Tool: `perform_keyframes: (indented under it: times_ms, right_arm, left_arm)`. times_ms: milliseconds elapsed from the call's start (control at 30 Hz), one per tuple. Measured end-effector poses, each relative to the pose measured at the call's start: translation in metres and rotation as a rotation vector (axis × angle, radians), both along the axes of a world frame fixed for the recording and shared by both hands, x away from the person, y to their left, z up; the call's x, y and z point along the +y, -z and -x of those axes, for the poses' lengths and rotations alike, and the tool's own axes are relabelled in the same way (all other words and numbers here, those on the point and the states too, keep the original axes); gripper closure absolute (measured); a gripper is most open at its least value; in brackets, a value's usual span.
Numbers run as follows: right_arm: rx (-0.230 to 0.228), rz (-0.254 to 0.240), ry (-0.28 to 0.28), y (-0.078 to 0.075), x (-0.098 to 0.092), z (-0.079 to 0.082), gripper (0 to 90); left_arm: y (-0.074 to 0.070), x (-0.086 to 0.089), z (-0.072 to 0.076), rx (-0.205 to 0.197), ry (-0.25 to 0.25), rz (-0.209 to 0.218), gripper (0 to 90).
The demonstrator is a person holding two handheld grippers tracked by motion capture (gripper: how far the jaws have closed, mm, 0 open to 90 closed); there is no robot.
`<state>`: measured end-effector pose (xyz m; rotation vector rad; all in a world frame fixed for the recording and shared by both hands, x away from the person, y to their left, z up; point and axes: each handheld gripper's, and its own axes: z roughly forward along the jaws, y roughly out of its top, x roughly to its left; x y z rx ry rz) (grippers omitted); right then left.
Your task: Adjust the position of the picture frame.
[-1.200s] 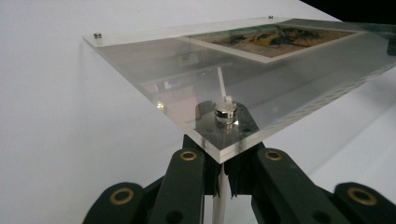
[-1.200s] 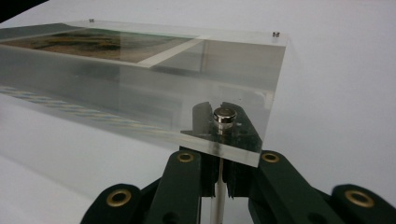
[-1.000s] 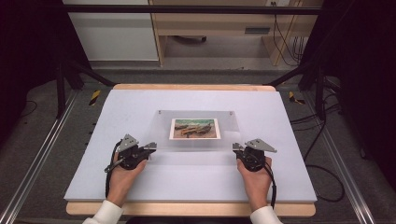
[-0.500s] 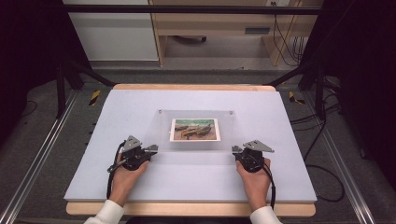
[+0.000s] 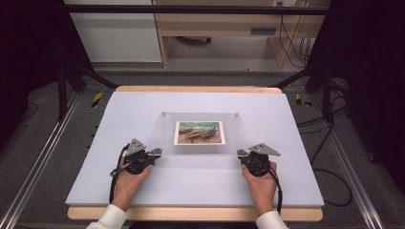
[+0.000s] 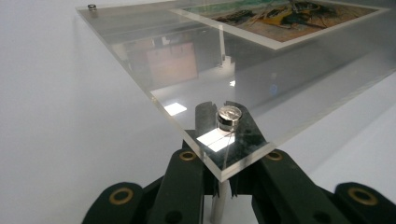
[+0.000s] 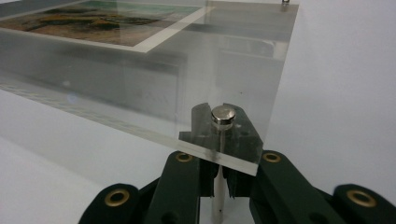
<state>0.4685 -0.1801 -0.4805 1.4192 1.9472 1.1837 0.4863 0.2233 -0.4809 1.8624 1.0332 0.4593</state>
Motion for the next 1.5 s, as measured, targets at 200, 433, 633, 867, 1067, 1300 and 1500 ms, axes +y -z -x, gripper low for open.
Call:
perform_keyframes:
  times_ms: [200,433,633,867,1067,1300,1500]
  right_arm:
    - [0.0,0.001,-0.004,0.0,-0.001,-0.001,83.8]
    - [0.0,0.002,-0.002,0.0,-0.003,-0.003,83.6]
    - [0.072,-0.016,-0.05,0.001,-0.008,0.0,60.2]
    - [0.058,0.022,-0.046,-0.012,-0.028,0.021,30.9]
    - [-0.018,0.011,-0.023,-0.026,-0.042,0.035,17.3]
    - [-0.078,-0.005,-0.062,-0.038,-0.041,0.03,10.7]
    - [-0.108,0.006,-0.064,-0.056,-0.03,0.02,15.7]
  left_arm:
    - [0.0,-0.001,0.001,0.001,0.002,0.0,83.6]
    - [0.0,-0.003,0.001,-0.002,-0.009,0.001,83.4]
    - [-0.001,-0.001,0.003,0.015,-0.018,0.018,61.8]
    - [-0.011,0.003,0.011,0.054,-0.013,0.013,28.9]
    - [-0.019,0.006,0.017,0.051,0.027,0.028,11.7]
    - [-0.031,0.021,0.017,0.019,0.063,0.097,6.6]
    - [-0.048,0.016,0.008,0.004,0.079,0.092,6.1]
